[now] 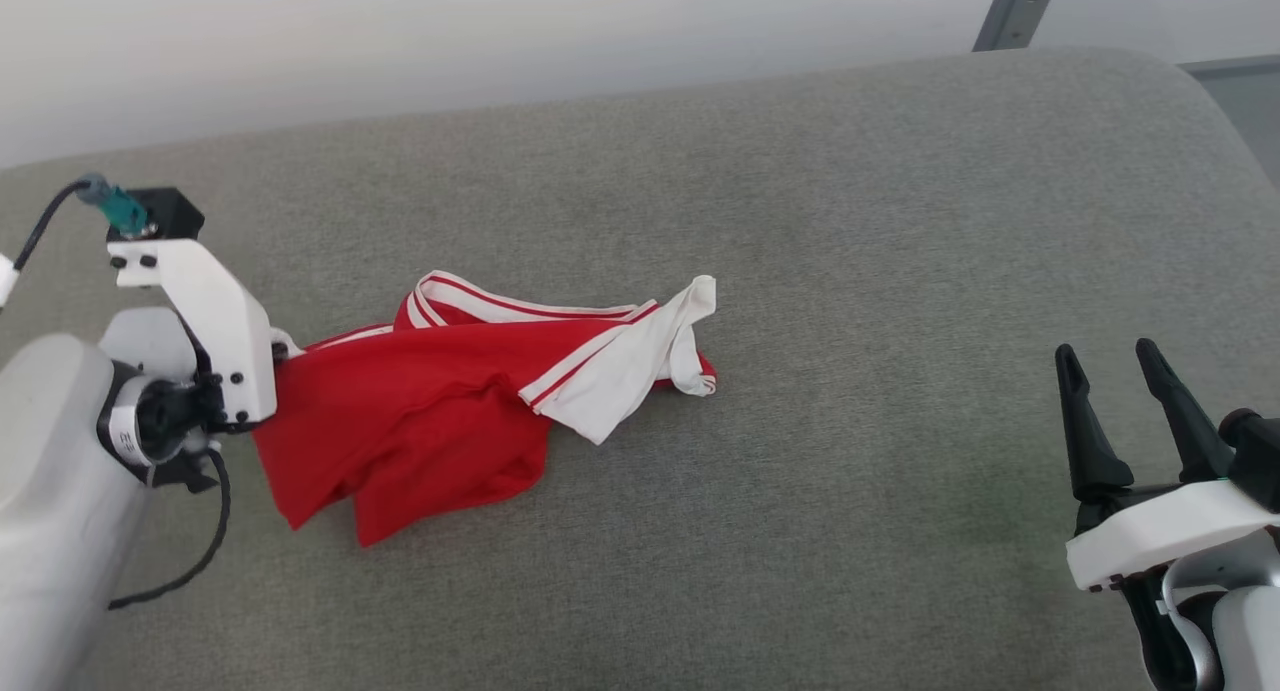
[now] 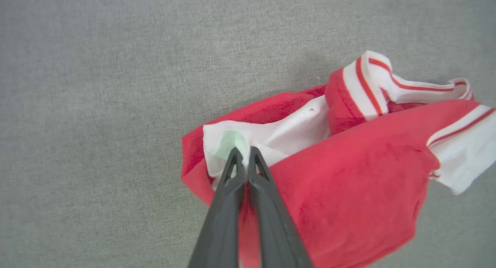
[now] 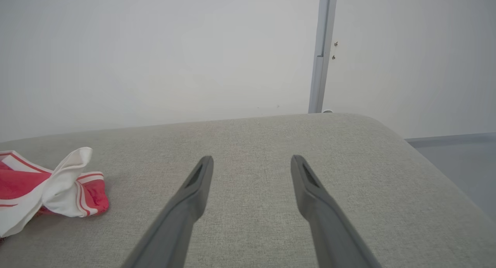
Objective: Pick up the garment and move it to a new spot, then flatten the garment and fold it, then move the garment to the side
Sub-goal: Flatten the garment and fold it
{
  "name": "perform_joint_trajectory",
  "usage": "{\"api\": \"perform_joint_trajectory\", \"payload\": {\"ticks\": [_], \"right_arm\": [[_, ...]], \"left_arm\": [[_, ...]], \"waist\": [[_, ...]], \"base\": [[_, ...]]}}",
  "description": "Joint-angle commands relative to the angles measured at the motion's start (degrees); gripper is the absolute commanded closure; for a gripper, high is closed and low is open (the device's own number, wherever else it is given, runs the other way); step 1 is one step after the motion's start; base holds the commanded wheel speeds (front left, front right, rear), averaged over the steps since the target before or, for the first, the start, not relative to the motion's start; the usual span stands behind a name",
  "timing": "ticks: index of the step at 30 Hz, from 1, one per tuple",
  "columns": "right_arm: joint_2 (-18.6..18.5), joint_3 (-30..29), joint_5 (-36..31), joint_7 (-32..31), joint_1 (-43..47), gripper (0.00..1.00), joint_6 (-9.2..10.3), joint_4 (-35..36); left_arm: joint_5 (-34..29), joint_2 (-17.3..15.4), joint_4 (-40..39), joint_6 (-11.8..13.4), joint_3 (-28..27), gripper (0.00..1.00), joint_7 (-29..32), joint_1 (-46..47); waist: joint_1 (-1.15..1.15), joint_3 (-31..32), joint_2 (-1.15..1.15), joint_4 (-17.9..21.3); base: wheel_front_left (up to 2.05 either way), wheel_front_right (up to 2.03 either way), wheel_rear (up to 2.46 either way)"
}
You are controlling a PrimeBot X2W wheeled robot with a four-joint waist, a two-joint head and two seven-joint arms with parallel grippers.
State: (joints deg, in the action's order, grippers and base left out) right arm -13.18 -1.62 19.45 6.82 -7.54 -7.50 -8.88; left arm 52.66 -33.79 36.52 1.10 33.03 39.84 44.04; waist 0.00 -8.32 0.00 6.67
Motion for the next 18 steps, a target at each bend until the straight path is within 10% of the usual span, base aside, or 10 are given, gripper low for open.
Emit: {"api": "perform_joint_trajectory", "payload": {"ticks": [1, 2, 4, 18], "right_arm": [[0.0, 0.2, 0.37, -0.06, 0.28, 0.0, 0.02, 0.2], [0.04, 0.28, 0.43, -0.09, 0.09, 0.0, 0.02, 0.19], [0.19, 0.57, 0.2, -0.4, -0.15, 0.0, 0.02, 0.44], [-0.46, 1.1, 0.5, -0.35, -0.44, 0.0, 0.02, 0.23]], "left_arm": [[0.5, 0.32, -0.42, 0.37, -0.38, 1.0, 0.2, -1.01], [0.58, 0.41, -0.69, 0.49, -0.26, 1.0, 0.1, -1.36], [0.82, 0.55, -1.1, 0.9, -0.34, 0.02, -0.05, -1.81], [-0.18, 0.85, -13.9, 6.6, 3.98, 0.0, 12.29, 0.09]], "waist": [[0.0, -0.32, 0.0, -0.37], [0.0, -0.44, 0.0, -0.54], [0.0, -0.6, 0.0, -0.79], [0.0, 0.0, 0.0, -0.99]], "base": [[0.0, 0.0, 0.0], [0.0, 0.0, 0.0], [0.0, 0.0, 0.0], [0.0, 0.0, 0.0]]}}
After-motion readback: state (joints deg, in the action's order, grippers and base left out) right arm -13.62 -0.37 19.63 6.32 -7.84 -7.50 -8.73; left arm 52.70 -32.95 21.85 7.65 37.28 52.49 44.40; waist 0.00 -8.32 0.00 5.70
